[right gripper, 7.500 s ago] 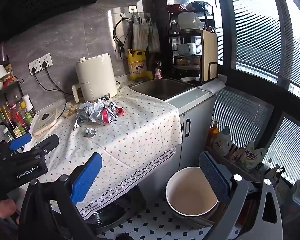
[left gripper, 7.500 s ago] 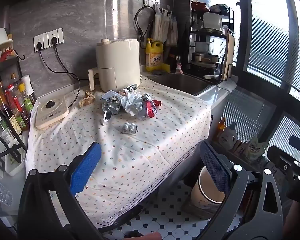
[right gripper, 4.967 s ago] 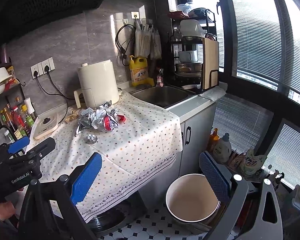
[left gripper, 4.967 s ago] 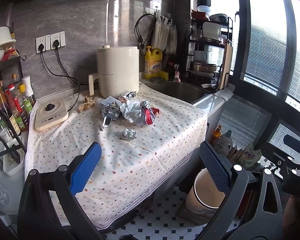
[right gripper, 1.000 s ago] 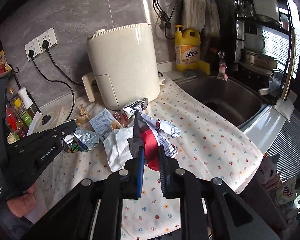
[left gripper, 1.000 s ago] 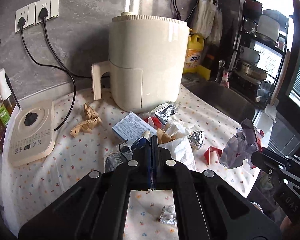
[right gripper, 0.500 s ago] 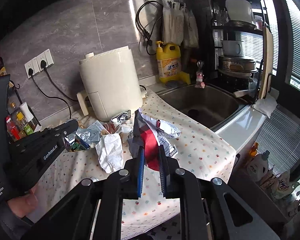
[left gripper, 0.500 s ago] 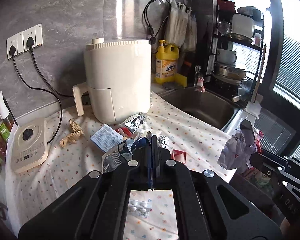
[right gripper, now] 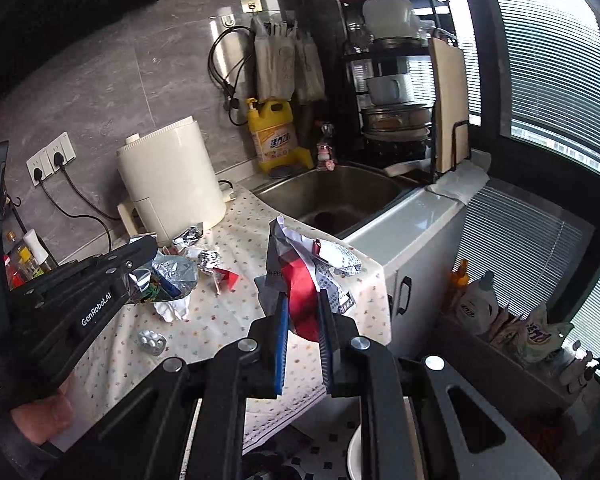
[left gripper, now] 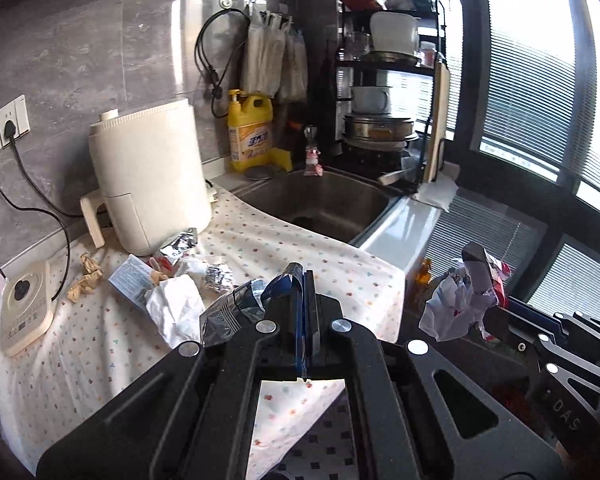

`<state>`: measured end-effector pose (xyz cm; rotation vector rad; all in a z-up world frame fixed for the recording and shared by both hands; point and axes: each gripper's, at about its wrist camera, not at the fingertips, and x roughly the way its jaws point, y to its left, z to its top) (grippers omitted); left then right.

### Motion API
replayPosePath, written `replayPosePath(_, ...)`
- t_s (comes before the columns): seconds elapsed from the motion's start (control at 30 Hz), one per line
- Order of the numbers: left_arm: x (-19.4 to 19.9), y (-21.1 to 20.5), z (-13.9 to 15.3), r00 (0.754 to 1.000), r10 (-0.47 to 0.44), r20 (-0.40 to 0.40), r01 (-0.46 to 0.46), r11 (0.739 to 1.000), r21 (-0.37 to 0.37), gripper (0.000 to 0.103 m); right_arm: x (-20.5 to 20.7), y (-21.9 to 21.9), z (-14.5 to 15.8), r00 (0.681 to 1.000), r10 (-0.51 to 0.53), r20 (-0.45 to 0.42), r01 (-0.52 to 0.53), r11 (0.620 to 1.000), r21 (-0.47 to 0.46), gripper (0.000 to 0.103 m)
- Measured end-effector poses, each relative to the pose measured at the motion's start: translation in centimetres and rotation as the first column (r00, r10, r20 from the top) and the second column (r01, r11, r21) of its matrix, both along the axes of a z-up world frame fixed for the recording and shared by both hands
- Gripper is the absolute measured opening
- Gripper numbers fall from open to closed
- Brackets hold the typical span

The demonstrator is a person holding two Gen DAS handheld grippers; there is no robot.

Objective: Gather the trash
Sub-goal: 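Lift the red wrapper with the right gripper and carry it toward the white bucket, then open the right gripper over the white bucket to drop the wrapper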

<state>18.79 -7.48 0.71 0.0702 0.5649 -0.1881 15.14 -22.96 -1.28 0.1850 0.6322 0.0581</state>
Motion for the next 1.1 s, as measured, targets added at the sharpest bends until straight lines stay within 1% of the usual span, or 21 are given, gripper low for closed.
replayPosePath(0.13, -1.0, -3.4, -1.0, 0.998, -0.064, -0.022, 0.064, 0.998, 0.005, 0.002, -2.0, -2.9, -1.0, 0.997, -0.067, -0.025, 0.067, 0.998, 0.0, 0.014)
replayPosePath(0.27, -2.2, -6.5, -2.6, 0.991, -0.128, -0.05, 0.128, 0.992, 0.011, 0.002, -4.2, -5.6, -2.4, 0.99, -0.13, -0.06, 0.13, 0.992, -0.001, 0.014)
replayPosePath(0.47, -3.7, -10.9, -5.9, 0.966, -0.234, -0.114, 0.237, 0.971, 0.018, 0.002, -6.8, -9.2, -5.7, 0.963, -0.231, -0.14, 0.233, 0.972, 0.0, 0.014)
replayPosePath(0.6, -4.4, -13.3, -8.6, 0.942, -0.292, -0.165, 0.298, 0.954, 0.015, 0.002, -8.4, -11.1, -8.3, 0.937, -0.286, -0.2, 0.292, 0.957, -0.001, 0.014)
replayPosePath(0.77, -5.0, -15.7, -12.6, 0.904, -0.35, -0.247, 0.36, 0.933, -0.005, 0.002, -10.0, -12.5, -11.5, 0.906, -0.327, -0.269, 0.336, 0.942, -0.012, 0.014)
replayPosePath(0.9, -5.2, -17.2, -15.4, 0.877, -0.382, -0.293, 0.393, 0.919, -0.022, 0.002, -11.2, -13.3, -13.4, 0.884, -0.355, -0.306, 0.367, 0.93, -0.02, 0.014)
replayPosePath(1.0, -5.1, -17.8, -16.9, 0.859, -0.398, -0.321, 0.407, 0.912, -0.041, 0.002, -11.7, -13.8, -14.5, 0.869, -0.375, -0.324, 0.388, 0.921, -0.028, 0.014)
replayPosePath(1.1, -4.7, -18.5, -18.3, 0.824, -0.43, -0.368, 0.433, 0.898, -0.079, 0.003, -11.9, -14.2, -14.9, 0.859, -0.391, -0.33, 0.403, 0.915, -0.035, 0.014)
